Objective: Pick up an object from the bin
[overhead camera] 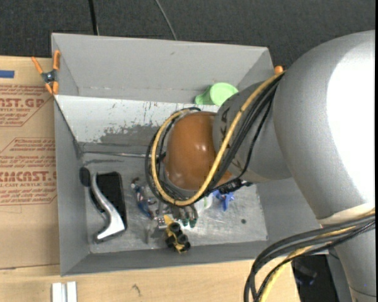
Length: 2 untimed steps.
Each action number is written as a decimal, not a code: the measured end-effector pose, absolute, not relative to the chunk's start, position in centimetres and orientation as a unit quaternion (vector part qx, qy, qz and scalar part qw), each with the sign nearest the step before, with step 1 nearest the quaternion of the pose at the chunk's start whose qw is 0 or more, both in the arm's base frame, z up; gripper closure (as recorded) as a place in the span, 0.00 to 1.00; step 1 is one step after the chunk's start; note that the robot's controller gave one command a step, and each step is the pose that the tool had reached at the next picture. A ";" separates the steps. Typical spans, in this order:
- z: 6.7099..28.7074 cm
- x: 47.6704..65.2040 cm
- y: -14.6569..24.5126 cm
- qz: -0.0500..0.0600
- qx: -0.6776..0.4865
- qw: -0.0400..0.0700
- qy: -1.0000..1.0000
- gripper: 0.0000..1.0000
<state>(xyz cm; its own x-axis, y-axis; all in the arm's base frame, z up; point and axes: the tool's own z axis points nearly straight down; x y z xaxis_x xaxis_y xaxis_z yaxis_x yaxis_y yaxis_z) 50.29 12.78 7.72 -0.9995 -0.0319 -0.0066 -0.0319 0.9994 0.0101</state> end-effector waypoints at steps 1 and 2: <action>7.8 51.5 11.5 0.007 -0.100 0.000 0.995 0.00; 7.8 52.6 9.0 0.006 -0.199 0.010 0.980 0.00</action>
Offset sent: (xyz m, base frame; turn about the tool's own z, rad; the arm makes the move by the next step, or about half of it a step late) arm 0.0225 -0.0701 -0.0072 -0.1293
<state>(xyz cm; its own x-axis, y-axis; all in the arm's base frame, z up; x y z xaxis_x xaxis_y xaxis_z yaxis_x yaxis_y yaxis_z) 52.62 9.02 7.79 -0.9207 -0.3896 -0.0218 -0.3899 0.9208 0.0078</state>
